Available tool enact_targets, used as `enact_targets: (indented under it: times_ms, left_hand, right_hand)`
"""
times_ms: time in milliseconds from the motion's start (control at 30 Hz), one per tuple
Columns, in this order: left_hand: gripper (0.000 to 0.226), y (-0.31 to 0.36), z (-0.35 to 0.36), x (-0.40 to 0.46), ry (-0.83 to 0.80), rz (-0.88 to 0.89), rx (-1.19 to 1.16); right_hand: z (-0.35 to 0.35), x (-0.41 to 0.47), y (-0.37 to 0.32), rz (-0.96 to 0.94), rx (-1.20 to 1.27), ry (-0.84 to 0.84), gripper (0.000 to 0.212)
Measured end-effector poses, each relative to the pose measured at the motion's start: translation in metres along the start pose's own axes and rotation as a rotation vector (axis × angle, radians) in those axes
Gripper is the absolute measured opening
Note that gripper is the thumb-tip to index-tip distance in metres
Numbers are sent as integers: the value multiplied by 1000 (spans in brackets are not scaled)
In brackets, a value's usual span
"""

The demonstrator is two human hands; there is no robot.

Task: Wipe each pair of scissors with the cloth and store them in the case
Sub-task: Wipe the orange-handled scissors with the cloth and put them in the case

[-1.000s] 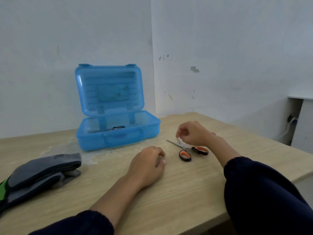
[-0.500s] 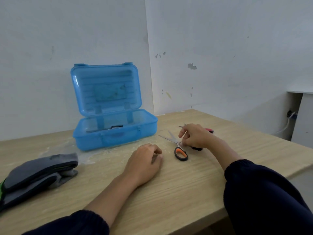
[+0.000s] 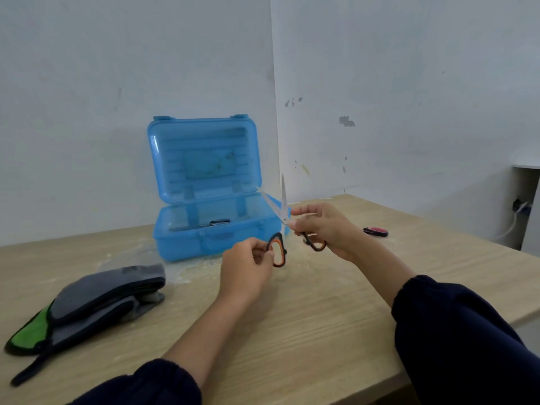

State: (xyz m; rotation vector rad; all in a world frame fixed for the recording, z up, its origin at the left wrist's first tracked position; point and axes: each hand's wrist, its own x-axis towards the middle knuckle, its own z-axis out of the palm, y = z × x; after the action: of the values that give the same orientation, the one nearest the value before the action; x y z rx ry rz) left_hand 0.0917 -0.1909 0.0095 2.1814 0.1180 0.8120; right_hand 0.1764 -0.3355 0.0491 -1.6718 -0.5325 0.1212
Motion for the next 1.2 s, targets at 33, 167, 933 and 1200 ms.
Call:
enact_targets:
  times_ms: [33,167,933,1200]
  left_hand:
    - [9,-1,-8,2,43,-7,-14]
    - [13,-10,-47,12,171,28,2]
    - [17,-65,-149,5,269,-11,-94]
    - [30,-80,-174,5,51,150,455]
  right_hand:
    - [7,2,-4,-34,29,22,20]
    - [37,7,-20,-110,122,70,15]
    - [180,10,-41,197,853,40,17]
    - [168,15,-41,142,651,114,10]
